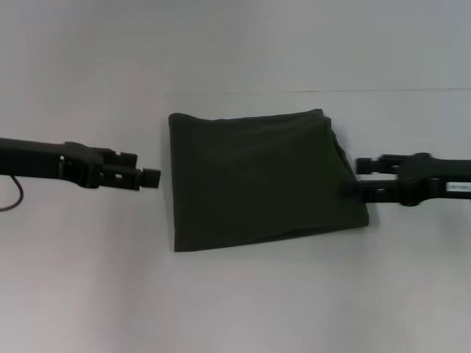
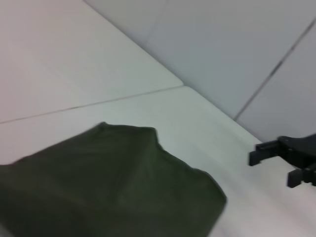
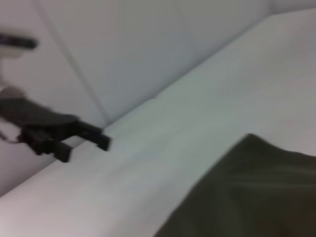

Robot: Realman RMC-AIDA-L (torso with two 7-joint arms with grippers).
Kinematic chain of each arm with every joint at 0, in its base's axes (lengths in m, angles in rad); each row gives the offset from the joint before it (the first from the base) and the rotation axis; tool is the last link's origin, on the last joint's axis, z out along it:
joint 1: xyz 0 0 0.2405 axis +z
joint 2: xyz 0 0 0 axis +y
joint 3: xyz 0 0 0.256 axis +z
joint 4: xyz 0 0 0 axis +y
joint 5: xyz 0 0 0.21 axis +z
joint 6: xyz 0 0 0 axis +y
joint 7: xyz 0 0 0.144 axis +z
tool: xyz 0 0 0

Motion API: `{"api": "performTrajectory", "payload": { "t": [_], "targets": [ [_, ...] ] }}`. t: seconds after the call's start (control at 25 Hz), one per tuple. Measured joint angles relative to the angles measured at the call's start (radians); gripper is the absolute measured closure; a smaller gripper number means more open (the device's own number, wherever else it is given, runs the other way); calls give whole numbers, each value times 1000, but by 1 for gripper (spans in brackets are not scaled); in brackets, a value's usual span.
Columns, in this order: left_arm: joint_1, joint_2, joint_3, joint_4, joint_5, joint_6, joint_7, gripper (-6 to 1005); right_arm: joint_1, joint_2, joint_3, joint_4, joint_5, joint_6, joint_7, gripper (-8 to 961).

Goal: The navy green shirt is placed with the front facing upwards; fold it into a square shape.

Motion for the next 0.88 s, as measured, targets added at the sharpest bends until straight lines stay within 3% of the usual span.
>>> {"api": "performTrajectory", "payload": {
  "t": [0.08, 0.2, 0.28, 0.44, 0.88],
  "targets": [
    [-2, -8, 10, -7, 1, 9, 21, 96, 7, 20, -26, 0, 0, 2, -41, 129],
    [9, -46, 15, -17, -4, 5, 106, 96, 3, 47, -62, 3, 0, 0, -79, 129],
    [18, -84, 13, -16, -6, -4, 170, 96, -9, 53, -68, 10, 1, -7, -97, 129],
    [21, -129, 27, -9, -5, -31, 240, 96, -40, 55, -54, 24, 15, -28, -153, 128],
    [-25, -118, 121, -12, 4, -27, 100, 97, -65, 50, -46, 21, 56, -71, -207, 128]
  ]
}}
